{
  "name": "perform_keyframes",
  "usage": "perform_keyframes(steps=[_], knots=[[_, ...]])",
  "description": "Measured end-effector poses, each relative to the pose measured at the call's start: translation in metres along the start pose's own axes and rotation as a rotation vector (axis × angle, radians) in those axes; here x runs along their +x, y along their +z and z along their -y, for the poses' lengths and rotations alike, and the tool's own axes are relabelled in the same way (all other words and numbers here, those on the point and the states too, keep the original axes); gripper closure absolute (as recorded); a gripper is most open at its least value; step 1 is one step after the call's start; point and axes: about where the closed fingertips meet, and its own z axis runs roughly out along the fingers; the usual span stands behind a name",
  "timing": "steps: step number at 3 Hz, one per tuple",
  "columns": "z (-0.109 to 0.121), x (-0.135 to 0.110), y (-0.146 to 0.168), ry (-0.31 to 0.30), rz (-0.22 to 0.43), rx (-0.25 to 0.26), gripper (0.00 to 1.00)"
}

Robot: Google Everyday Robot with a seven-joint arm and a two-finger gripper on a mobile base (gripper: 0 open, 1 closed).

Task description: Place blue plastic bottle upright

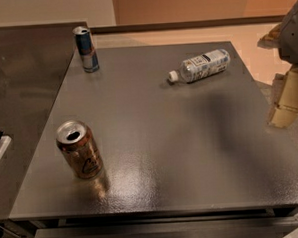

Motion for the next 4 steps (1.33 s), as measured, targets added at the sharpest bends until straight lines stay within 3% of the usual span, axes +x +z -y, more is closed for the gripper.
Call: perform_keyframes(steps=[2,4], knots=[[0.013,-0.008,0.006,-0.026,0.017,-0.006,0.0],[0.056,-0.036,0.041,-0.128,0.034,-0.033,0.0]])
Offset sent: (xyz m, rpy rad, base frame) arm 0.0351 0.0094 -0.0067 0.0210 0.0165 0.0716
